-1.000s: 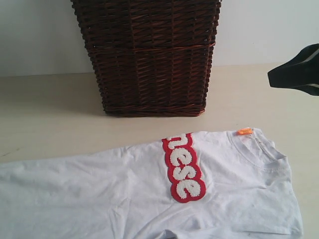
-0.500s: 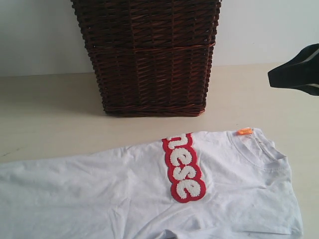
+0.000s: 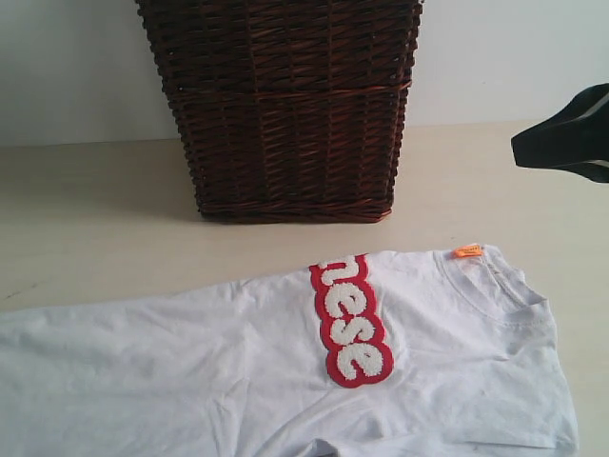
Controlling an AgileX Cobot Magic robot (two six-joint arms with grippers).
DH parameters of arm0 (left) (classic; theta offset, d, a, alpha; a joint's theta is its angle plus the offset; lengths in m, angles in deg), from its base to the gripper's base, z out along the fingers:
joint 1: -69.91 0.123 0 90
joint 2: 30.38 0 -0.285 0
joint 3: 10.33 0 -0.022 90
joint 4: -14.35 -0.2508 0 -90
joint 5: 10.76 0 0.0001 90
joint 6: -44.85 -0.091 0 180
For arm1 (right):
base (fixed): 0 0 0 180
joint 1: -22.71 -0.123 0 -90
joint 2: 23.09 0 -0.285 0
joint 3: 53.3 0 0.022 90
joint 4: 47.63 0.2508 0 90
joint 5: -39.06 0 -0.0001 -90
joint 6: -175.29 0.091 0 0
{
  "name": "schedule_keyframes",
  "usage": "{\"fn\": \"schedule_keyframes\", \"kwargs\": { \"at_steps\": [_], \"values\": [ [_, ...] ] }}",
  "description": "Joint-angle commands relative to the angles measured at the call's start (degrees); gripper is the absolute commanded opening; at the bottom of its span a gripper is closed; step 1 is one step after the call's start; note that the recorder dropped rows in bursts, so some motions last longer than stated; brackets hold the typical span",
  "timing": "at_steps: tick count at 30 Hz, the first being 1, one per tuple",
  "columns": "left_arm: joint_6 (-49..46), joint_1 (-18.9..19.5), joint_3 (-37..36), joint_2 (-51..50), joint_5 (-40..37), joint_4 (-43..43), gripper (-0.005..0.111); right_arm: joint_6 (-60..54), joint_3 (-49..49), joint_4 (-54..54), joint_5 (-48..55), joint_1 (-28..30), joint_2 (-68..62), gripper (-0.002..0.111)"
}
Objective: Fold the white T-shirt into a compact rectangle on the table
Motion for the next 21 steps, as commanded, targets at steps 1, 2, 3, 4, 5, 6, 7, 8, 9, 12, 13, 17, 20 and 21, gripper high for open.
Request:
{"fn": "schedule_keyframes", "kwargs": {
  "at_steps": [1,2,3,4,5,6,7,8,9,12,13,17,20,21],
  "values": [
    [3.41,4.84,-3.97,0.19,3.87,-0.73,0.000,0.08,0.42,-0.02,-0.47,-0.05,0.29,0.024],
    [3.41,5.31,-4.83,0.19,4.02,-0.73,0.000,0.08,0.42,-0.02,-0.47,-0.05,0.29,0.024],
    [3.41,5.45,-5.54,0.19,4.14,-0.73,0.000,0.08,0.42,-0.02,-0.47,-0.05,0.29,0.024],
    [3.41,5.56,-6.72,0.19,4.75,-0.73,0.000,0.08,0.42,-0.02,-0.47,-0.05,0.29,0.024],
    [3.41,5.56,-7.65,0.19,5.69,-0.73,0.000,0.08,0.42,-0.02,-0.47,-0.05,0.29,0.024],
    [3.41,5.56,-8.26,0.19,6.96,-0.73,0.000,0.08,0.42,-0.02,-0.47,-0.05,0.29,0.024],
    [3.41,5.66,-8.26,0.19,7.74,-0.73,0.000,0.08,0.42,-0.02,-0.47,-0.05,0.29,0.024],
    [3.41,5.79,-8.26,0.19,5.49,-0.73,0.000,0.08,0.42,-0.02,-0.47,-0.05,0.29,0.024],
    [3.41,5.84,-8.26,0.19,3.55,-0.73,0.000,0.08,0.42,-0.02,-0.47,-0.05,0.29,0.024],
    [3.41,5.94,-8.26,0.19,2.14,-0.73,0.000,0.08,0.42,-0.02,-0.47,-0.05,0.29,0.024],
    [3.41,5.94,-8.26,0.19,2.02,-0.73,0.000,0.08,0.42,-0.02,-0.47,-0.05,0.29,0.024],
    [2.93,6.27,-8.26,0.19,2.02,-0.73,0.000,0.08,0.42,-0.02,-0.47,-0.05,0.29,0.024],
    [2.93,8.12,-8.26,0.19,1.26,-0.73,0.000,0.08,0.42,-0.02,-0.47,-0.05,0.29,0.024],
    [2.93,8.12,-8.26,0.19,0.57,-0.73,0.000,0.08,0.42,-0.02,-0.47,-0.05,0.29,0.024]
  ]
}}
